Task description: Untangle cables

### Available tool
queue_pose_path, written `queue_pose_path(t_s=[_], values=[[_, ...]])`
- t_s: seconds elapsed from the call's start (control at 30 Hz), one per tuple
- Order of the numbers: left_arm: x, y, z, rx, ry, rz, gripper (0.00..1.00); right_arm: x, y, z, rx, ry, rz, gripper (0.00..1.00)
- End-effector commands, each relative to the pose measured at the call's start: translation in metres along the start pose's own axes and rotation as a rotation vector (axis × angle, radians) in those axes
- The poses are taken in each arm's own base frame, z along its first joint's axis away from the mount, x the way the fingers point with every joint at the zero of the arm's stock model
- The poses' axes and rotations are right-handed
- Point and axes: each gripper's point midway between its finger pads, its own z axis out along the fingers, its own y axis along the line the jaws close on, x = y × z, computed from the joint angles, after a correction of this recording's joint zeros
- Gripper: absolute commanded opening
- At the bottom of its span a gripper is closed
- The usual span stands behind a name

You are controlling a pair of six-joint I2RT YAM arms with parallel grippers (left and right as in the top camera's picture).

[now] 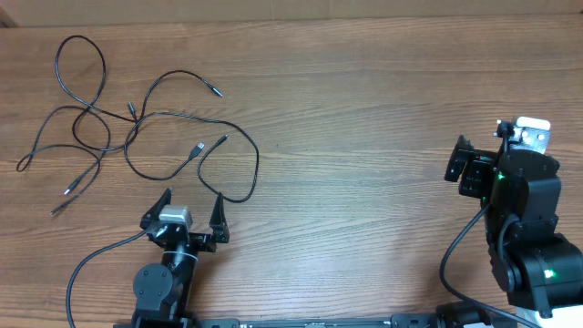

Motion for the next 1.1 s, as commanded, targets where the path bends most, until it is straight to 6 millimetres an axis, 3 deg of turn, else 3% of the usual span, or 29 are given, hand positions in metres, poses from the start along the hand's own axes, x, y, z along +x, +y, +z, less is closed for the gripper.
queue_pose_path(t_s=[0.0,0.83,1.07], values=[[0.0,0.001,0.0,0.0,-0.006,0.014,1.0,-0.012,-0.002,-0.006,0.0,-0.032,0.02,1.0],[0.0,0.001,0.0,0.0,-0.006,0.014,1.0,-0.012,-0.002,-0.006,-0.001,-0.032,0.021,1.0],[0.0,0.001,0.0,0.0,-0.006,0.014,1.0,-0.017,-0.006,-0.018,-0.007,-0.074,0.037,1.0]])
